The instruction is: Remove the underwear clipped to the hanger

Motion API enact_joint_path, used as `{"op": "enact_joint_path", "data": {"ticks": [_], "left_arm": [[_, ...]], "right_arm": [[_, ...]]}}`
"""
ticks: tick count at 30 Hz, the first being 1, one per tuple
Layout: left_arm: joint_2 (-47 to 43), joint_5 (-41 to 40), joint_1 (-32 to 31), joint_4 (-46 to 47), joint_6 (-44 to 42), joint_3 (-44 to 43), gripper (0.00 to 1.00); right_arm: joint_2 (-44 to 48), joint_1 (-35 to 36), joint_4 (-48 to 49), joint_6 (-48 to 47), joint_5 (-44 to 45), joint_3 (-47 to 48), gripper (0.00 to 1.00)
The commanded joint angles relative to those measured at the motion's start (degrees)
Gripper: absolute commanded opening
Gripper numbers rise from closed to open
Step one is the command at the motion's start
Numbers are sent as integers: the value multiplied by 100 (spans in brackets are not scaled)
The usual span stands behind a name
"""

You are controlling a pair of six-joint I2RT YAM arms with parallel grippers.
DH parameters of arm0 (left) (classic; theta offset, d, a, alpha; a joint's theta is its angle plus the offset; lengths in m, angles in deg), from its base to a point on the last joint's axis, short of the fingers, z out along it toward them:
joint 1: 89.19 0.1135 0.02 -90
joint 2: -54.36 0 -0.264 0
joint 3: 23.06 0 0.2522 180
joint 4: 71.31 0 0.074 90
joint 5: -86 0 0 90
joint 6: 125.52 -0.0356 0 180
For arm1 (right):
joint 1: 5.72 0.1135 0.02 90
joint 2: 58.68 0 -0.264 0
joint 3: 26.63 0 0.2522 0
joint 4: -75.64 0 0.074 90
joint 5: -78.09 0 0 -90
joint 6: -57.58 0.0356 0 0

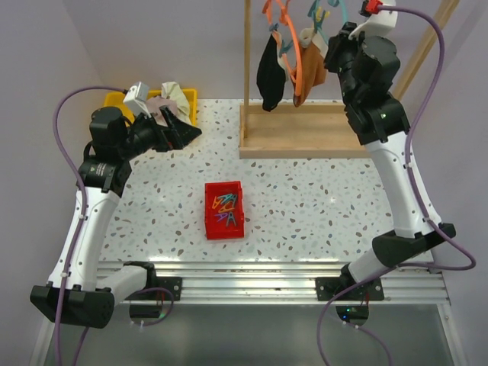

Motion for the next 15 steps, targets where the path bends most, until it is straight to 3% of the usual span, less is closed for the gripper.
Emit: {"op": "enact_joint_path", "data": {"ticks": [1, 8, 15], "left_arm": [[-9, 104, -33, 253, -41, -59, 100], [104, 227, -33, 331, -59, -156, 100], [421, 376, -164, 367, -85, -542, 100]], "right_arm": [[608, -16, 268, -100, 110, 120, 0], [2015, -16, 321, -21, -258, -1715, 0], [2684, -16, -48, -91, -373, -2474, 0]]}}
